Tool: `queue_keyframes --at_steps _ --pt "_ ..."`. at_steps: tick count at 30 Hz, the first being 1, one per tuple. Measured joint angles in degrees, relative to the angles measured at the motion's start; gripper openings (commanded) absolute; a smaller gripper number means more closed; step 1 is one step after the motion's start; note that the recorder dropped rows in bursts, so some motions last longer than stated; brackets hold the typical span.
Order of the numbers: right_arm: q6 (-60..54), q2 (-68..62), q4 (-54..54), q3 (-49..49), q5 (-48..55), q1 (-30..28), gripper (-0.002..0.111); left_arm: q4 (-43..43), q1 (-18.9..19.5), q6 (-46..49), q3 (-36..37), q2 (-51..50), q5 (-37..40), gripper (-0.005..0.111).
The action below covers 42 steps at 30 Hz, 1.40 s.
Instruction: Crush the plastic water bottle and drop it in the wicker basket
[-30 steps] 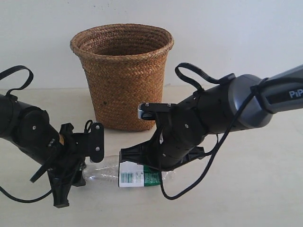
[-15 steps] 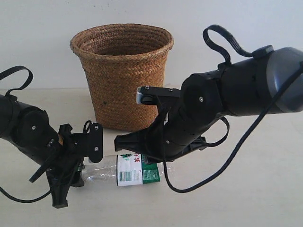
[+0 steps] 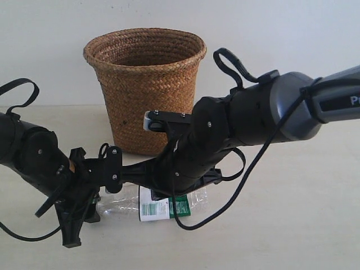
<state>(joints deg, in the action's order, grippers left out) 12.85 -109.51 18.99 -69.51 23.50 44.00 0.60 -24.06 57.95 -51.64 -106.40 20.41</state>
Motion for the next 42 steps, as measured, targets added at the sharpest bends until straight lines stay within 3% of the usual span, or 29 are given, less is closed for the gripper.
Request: queue_keyframes --at_steps 42 --pt "0.0 -7.6 -1.1 -2.8 -1.5 -2.3 0.000 -0.6 0.1 -0.3 0.0 0.0 0.2 0.004"
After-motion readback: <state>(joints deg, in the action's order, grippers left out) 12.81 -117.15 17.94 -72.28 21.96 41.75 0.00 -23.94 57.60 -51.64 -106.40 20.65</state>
